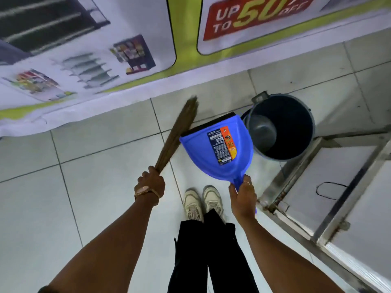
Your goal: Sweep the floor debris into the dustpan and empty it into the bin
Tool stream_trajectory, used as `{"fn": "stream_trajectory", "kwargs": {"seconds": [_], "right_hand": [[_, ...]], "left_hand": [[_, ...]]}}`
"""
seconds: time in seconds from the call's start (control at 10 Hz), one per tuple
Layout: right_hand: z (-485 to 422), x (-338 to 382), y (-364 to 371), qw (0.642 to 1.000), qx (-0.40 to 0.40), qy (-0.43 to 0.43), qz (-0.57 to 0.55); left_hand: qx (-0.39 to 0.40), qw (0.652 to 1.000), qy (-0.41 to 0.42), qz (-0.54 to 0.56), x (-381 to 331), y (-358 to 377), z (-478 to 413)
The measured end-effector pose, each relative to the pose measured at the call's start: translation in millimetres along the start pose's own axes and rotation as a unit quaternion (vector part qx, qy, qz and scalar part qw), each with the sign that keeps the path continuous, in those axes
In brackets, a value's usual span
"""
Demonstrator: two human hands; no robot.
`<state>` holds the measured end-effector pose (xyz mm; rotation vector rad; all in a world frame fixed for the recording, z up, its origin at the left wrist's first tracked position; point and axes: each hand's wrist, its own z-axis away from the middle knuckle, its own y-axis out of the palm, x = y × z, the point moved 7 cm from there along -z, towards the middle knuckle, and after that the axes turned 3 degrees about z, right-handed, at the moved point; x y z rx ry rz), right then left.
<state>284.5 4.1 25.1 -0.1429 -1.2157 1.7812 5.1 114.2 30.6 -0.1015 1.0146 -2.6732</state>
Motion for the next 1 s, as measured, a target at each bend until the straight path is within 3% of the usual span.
{"fn": "stream_trajectory", "kwargs": {"seconds": [0.2,0.4,0.6,0.8,1.0], "right_hand": [[-68.3,-71.1,97.0,0.994,-0.029,0.001,0.103],[-153.6,-148.3,179.5,0.992,-0.015,0.042,0.114],[-195.5,-188.2,218.9,0.987,0.011,0.070,0.145],[-186.4,-152.8,222.0,0.968,0.083,0.076,0.224],[-158.8,-5.5,162.8,0.974,0.037,-0.092,0.205]], "left_hand": [[0.047,0.999,-0.005,0.027,3.9,117.9,-123.3],[0.016,0.999,-0.003,0.036,-6.5,212.4,-225.4],[-0.018,0.999,-0.014,0.023,-5.8,255.8,-272.5],[-0.022,1.000,0.009,0.005,-8.8,244.1,-256.8],[-0.103,0.984,0.144,-0.019,-72.4,145.3,-188.2]]}}
